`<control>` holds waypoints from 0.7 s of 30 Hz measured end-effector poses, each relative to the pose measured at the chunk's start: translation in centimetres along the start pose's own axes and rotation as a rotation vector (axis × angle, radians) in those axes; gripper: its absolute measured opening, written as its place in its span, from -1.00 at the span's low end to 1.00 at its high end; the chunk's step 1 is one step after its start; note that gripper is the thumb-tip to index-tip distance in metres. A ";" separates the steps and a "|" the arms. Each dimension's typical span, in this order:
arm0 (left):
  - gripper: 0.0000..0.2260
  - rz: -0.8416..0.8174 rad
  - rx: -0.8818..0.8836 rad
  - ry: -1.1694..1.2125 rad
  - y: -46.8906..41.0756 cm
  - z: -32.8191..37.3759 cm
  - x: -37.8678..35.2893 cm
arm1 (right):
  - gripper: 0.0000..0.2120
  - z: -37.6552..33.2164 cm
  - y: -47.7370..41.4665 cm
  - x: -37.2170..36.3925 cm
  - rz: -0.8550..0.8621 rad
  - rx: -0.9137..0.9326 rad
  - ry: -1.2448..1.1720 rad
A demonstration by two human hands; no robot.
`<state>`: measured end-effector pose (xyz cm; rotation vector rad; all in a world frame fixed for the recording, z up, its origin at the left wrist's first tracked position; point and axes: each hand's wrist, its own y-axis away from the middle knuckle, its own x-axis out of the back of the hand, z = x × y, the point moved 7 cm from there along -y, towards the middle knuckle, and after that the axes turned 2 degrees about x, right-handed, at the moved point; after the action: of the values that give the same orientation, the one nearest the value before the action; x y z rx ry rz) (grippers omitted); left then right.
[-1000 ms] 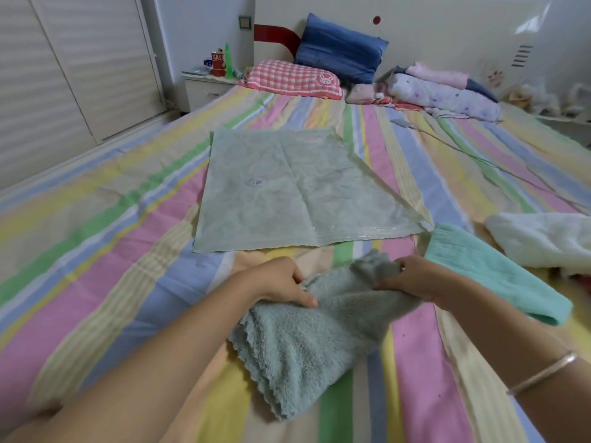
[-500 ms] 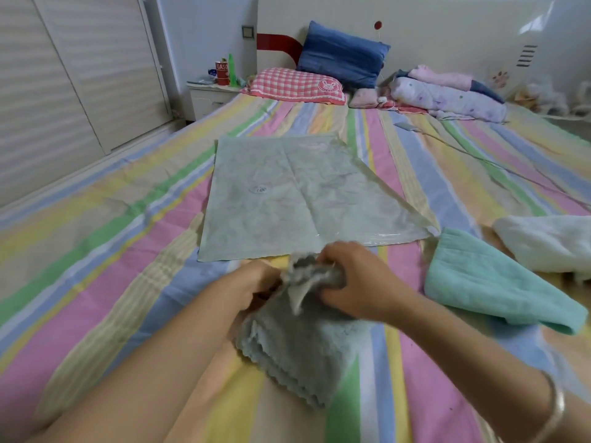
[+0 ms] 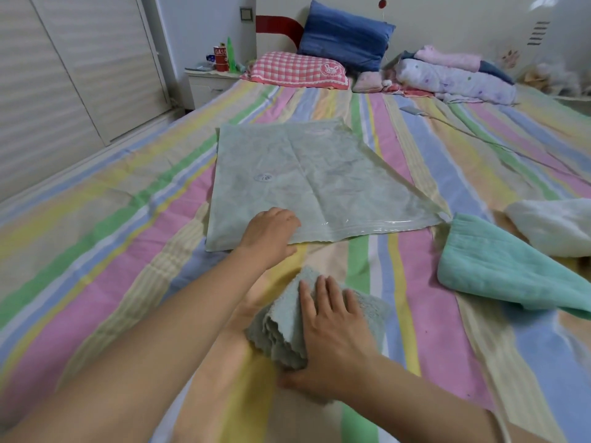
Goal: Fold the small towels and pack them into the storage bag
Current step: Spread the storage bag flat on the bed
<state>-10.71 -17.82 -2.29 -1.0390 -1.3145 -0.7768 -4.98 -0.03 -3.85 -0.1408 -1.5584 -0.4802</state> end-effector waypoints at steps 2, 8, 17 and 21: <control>-0.65 0.001 0.024 -0.069 -0.7 0.0 -0.1 | 0.06 0.1 -0.4 0.2 0.006 -0.001 0.034; -0.80 -0.049 0.103 0.082 -1.0 -0.2 0.4 | -0.29 1.3 -0.1 3.1 0.305 0.041 0.063; -0.90 -0.076 0.226 0.126 0.2 1.4 3.0 | -0.29 1.5 0.4 0.1 0.206 -0.089 0.122; -0.88 -0.311 0.196 0.486 2.2 2.6 3.9 | -0.58 5.1 0.8 3.5 0.304 -0.012 -0.234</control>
<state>-9.21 -14.18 1.04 -0.4512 -1.1092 -1.0349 -9.58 1.93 -0.18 -0.4491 -1.7256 -0.2386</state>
